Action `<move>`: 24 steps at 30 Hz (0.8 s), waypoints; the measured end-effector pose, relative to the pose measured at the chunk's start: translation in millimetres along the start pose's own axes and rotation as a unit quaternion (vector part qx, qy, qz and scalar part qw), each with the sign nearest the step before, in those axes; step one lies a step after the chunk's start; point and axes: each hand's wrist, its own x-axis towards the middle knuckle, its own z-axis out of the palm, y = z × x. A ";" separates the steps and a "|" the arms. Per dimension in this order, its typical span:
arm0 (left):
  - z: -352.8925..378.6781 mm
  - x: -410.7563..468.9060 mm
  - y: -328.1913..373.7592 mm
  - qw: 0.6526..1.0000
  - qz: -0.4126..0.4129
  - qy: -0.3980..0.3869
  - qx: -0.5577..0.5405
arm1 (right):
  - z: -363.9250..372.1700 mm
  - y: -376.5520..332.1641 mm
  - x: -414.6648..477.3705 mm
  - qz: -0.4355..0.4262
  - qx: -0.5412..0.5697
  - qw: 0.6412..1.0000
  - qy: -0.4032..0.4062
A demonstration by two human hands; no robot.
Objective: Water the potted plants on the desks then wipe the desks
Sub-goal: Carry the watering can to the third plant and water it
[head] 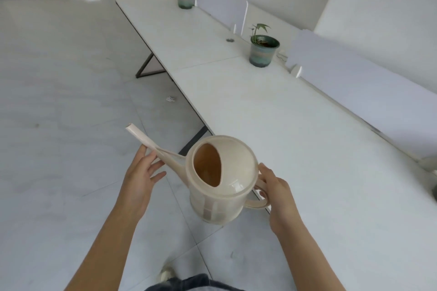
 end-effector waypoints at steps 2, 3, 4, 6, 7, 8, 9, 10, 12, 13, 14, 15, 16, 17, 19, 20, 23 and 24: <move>-17.2 14.7 9.6 1.000 0.000 -0.013 0.006 | 26.3 -3.9 11.4 0.011 0.008 0.999 0.040; -25.8 21.7 14.8 1.000 0.001 -0.019 0.007 | 38.5 -5.8 16.2 0.013 0.007 0.999 0.051; -34.0 27.9 20.2 1.000 0.002 -0.024 0.009 | 49.6 -7.8 20.9 0.013 0.006 0.998 0.060; -50.6 40.4 29.6 0.999 0.002 -0.030 0.013 | 70.8 -13.1 30.6 0.014 -0.008 0.998 0.066; -58.2 46.5 33.0 0.999 0.000 -0.028 0.014 | 80.6 -16.0 35.4 0.017 -0.016 0.998 0.065; -64.7 52.0 35.7 1.000 -0.003 -0.025 0.014 | 89.7 -19.1 40.0 0.020 -0.025 0.997 0.064; -69.6 58.2 37.6 1.000 -0.006 -0.020 0.013 | 98.0 -22.4 44.4 0.022 -0.033 0.997 0.063; -73.6 64.8 39.6 1.000 -0.008 -0.014 0.012 | 106.1 -25.5 49.6 0.021 -0.040 0.997 0.062; -80.3 79.0 43.4 1.000 -0.010 -0.003 0.007 | 122.3 -32.0 60.9 0.018 -0.051 0.997 0.061; -83.3 86.5 45.2 1.000 -0.010 0.003 0.005 | 130.3 -35.1 67.4 0.017 -0.056 0.996 0.060; -86.6 94.3 46.7 1.000 -0.011 0.010 0.003 | 137.9 -38.2 74.4 0.018 -0.061 0.996 0.058; -89.8 102.9 48.5 1.000 -0.012 0.016 0.000 | 145.4 -41.5 81.9 0.019 -0.065 0.996 0.057; -92.7 111.7 50.6 1.000 -0.013 0.020 -0.001 | 152.5 -44.7 90.3 0.020 -0.066 0.996 0.055; -95.1 121.2 52.8 1.000 -0.015 0.022 -0.001 | 159.1 -48.0 99.4 0.018 -0.065 0.996 0.054; -97.8 143.2 58.6 0.999 -0.017 0.029 0.000 | 172.9 -55.3 120.9 0.014 -0.060 0.997 0.046; -98.4 155.0 62.0 0.999 -0.016 0.033 0.001 | 180.0 -59.1 132.8 0.013 -0.062 0.997 0.040; -97.8 193.8 75.2 0.999 -0.006 0.046 0.012 | 204.2 -73.3 173.8 0.014 -0.066 0.998 0.021; -97.0 206.9 80.3 0.999 -0.004 0.050 0.014 | 212.7 -79.5 188.3 0.018 -0.061 0.998 0.016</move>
